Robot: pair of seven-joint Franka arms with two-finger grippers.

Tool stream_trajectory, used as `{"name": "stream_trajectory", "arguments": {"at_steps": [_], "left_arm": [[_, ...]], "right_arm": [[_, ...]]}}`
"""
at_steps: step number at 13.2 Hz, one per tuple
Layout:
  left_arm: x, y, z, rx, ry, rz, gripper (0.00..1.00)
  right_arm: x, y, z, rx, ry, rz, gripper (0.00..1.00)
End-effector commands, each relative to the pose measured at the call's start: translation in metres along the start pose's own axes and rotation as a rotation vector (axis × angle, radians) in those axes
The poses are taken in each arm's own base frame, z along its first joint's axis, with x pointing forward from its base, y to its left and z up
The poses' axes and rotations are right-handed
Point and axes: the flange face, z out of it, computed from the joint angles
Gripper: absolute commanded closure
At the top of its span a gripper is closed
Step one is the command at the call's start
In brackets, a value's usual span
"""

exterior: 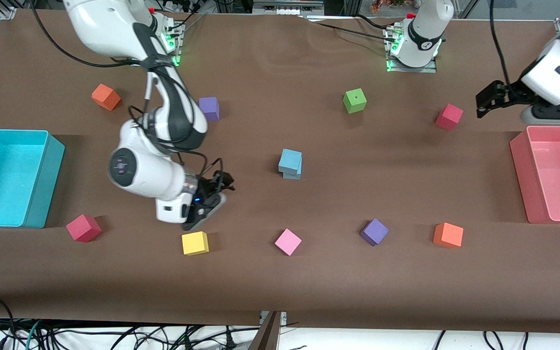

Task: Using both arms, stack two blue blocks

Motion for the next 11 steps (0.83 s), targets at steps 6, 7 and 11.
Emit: {"name": "stream_trajectory", "arguments": {"at_steps": [6, 7, 11], "left_arm": [[-0.005, 0.024, -0.009, -0.014, 0.026, 0.014, 0.0], [-0.005, 0.028, -0.008, -0.013, 0.022, 0.02, 0.0], [0.0, 0.031, 0.001, -0.013, -0.015, 0.029, 0.0]], "right_arm": [[-0.113, 0.147, -0.155, -0.151, -0.008, 0.289, 0.0], [-0.126, 0.167, -0.177, -0.207, 0.013, 0.315, 0.0], [-0.178, 0.185, -0.255, -0.256, 0.02, 0.37, 0.0]]}}
